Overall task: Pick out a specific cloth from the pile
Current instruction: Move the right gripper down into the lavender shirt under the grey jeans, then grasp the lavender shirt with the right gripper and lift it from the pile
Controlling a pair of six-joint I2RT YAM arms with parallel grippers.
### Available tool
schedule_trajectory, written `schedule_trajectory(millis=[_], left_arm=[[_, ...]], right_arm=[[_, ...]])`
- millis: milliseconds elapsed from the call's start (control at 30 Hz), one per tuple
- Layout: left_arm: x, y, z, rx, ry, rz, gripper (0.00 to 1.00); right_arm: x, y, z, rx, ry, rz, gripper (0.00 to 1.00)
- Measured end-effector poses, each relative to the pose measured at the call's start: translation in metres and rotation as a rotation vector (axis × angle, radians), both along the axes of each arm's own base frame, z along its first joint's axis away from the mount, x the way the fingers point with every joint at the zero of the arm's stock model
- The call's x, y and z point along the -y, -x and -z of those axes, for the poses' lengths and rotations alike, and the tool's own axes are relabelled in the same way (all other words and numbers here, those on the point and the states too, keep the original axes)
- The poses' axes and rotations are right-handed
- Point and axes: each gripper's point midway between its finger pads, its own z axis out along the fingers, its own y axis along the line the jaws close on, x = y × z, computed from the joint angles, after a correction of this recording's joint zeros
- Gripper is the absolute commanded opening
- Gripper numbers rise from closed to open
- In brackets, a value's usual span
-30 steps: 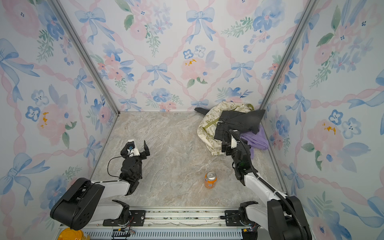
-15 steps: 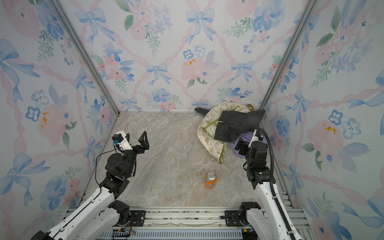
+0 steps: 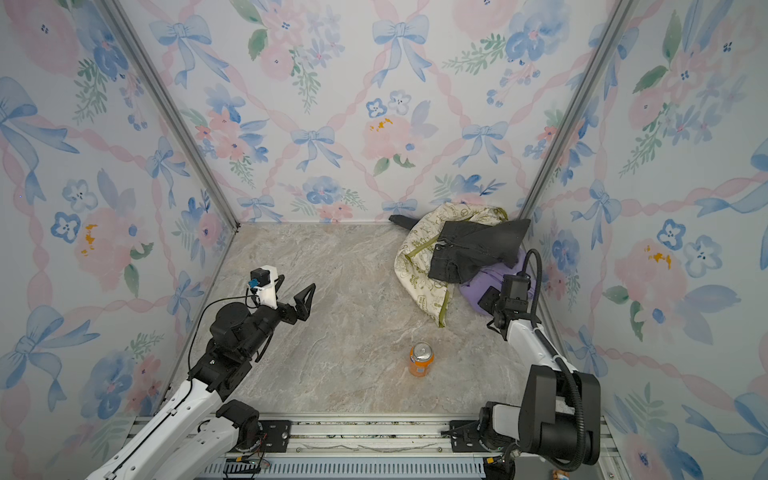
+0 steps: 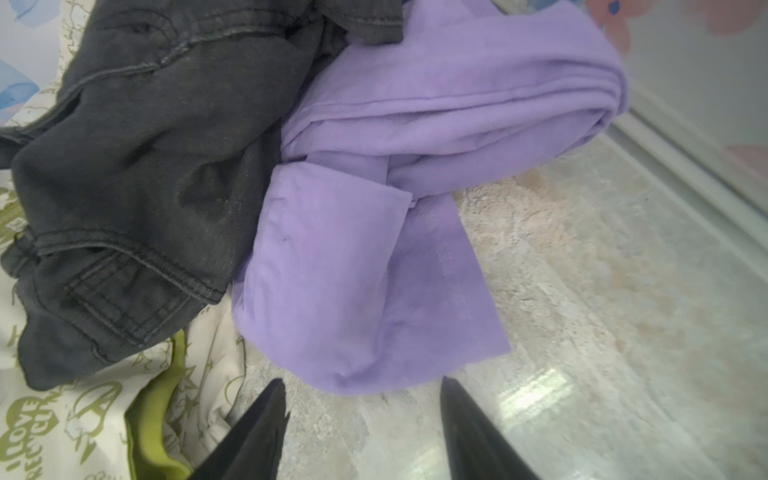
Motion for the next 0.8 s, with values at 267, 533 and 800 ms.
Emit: schedule_trajectory(millis=[267,533,800], left_arm=[[0.001,0.004,0.003,0.001,-0.017,0.017,0.98],[-0.001,0.003,0.004,0.010,-0.020,0.003,0.98],[-0.007,-0.008,0.008,0.045,-0.068,-0.049,0.98]], right_arm=[[0.005,-0.040,0.021,0.022,-0.116,0.045,0.44],[0.001,-0.060,0.048,0.014,-0.226,0.069,0.00],[-0.002,-0.064,0.020,0.106,-0.233,0.065,0.00]])
